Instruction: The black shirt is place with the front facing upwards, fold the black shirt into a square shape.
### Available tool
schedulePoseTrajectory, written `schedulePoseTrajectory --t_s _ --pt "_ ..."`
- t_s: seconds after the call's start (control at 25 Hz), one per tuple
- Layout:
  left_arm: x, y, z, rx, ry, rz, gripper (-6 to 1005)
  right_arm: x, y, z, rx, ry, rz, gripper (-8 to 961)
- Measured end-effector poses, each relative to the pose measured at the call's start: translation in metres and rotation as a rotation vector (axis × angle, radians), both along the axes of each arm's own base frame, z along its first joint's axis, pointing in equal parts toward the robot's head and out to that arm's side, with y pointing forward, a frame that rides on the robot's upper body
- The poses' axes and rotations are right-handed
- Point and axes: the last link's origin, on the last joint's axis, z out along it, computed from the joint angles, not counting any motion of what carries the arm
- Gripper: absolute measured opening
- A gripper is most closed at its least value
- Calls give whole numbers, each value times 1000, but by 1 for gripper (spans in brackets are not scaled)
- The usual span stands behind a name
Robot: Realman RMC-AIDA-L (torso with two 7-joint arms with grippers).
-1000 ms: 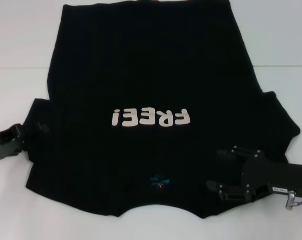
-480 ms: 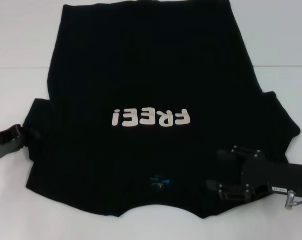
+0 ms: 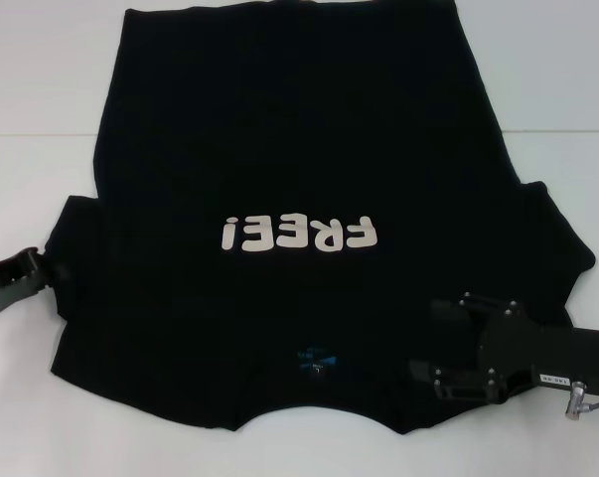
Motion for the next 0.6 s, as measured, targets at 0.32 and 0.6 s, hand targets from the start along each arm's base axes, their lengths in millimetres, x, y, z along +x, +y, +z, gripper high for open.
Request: schedulePoseTrajectory --t_s 0.32,0.6 --pt "-9 7 23 95 79 9 21 0 -1 0 -3 3 -1 866" --pt "-6 13 40 130 105 -7 29 0 -2 0 -5 5 -1 866"
